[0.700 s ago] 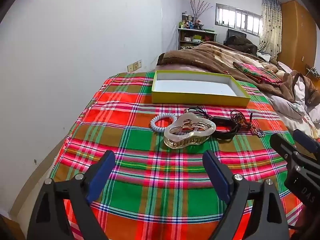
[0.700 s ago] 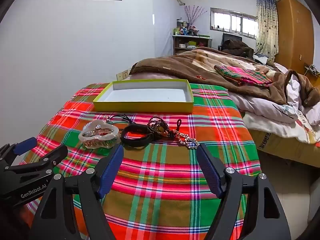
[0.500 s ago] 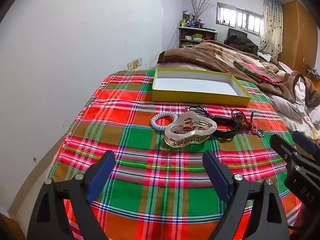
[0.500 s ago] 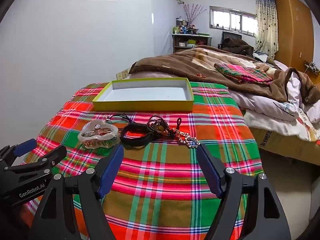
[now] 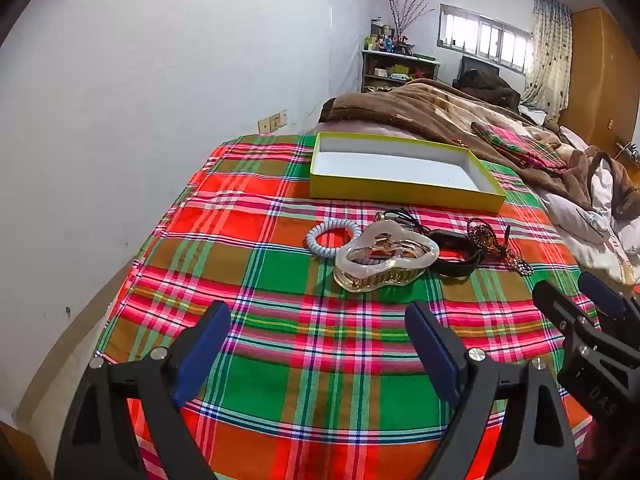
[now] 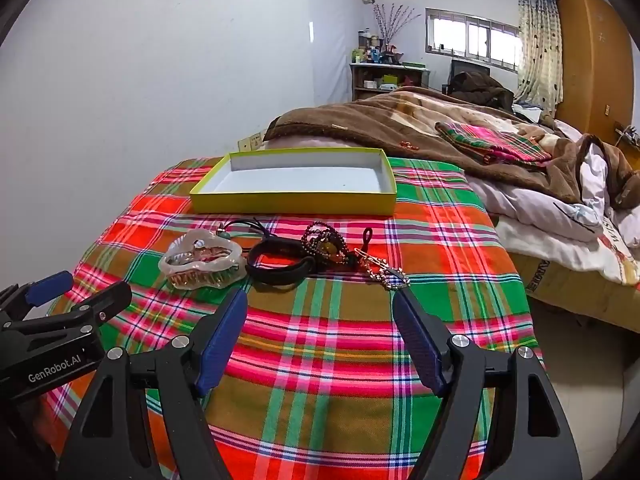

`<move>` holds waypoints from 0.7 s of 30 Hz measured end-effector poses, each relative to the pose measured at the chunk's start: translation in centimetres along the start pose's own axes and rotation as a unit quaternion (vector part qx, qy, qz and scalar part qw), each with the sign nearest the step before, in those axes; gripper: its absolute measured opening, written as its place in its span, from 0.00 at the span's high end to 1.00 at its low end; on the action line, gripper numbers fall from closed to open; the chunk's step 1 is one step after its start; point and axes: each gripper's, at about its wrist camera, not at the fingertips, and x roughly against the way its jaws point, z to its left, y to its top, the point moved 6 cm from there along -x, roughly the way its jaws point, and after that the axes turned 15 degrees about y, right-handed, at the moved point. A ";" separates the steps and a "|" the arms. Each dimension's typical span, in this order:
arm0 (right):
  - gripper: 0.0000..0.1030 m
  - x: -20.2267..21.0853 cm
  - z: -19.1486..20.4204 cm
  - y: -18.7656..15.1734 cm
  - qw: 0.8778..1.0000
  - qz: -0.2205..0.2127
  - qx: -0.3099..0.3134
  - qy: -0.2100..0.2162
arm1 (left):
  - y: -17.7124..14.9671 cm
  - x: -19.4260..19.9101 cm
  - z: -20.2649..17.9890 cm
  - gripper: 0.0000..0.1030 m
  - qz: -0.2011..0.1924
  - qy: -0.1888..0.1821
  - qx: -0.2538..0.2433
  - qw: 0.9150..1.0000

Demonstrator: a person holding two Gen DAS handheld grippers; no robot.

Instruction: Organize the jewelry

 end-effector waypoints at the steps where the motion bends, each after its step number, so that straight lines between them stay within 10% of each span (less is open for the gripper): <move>1: 0.27 0.0 0.0 0.0 1.000 0.000 -0.001 0.000 | 0.0 0.0 0.0 0.12 -0.001 0.001 0.000 1.000; 21: 0.27 0.3 -0.1 0.0 1.000 -0.001 -0.001 0.000 | 0.2 0.3 0.4 0.12 -0.001 0.002 0.006 1.000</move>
